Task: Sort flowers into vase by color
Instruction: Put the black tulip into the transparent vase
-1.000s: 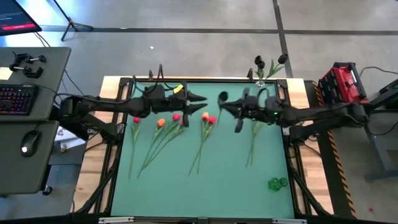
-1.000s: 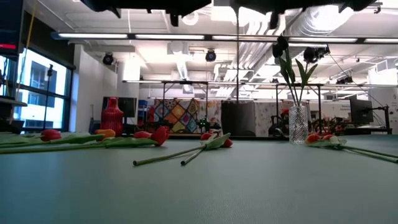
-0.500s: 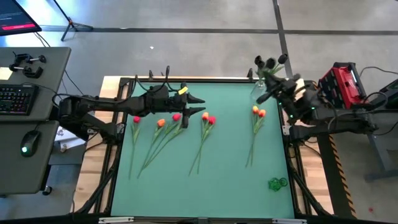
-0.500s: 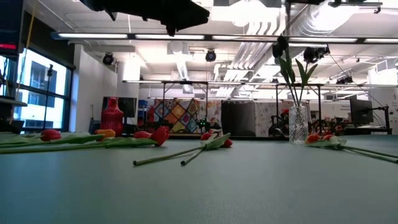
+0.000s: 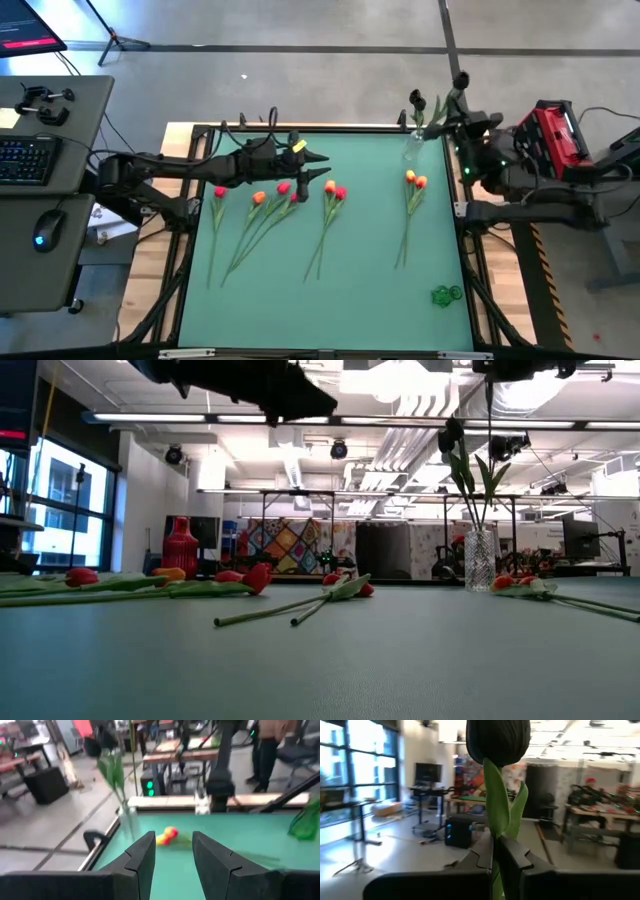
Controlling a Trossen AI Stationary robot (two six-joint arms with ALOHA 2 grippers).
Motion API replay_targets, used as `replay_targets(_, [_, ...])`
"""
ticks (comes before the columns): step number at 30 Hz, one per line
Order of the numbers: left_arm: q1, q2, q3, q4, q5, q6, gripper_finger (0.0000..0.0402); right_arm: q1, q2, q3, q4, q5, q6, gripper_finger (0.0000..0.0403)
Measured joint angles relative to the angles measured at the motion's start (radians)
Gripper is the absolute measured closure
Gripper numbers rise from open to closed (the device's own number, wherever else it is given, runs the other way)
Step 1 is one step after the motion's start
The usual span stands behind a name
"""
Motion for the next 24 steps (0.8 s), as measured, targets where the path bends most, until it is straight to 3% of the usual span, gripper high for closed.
replay_targets(12, [0.025, 0.063, 0.0, 0.013, -0.001, -0.001, 0.0282, -0.262, 0.042, 0.0, -0.104, -0.194, 0.22, 0.0403])
replay_targets(18, [0.026, 0.063, 0.0, 0.009, -0.001, 0.0, 0.0282, -0.332, 0.049, 0.0, -0.106, -0.274, 0.274, 0.0403])
replay_targets(24, [0.026, 0.063, 0.0, 0.006, -0.001, 0.0, 0.0282, -0.374, 0.063, 0.0, -0.174, -0.289, 0.316, 0.0403])
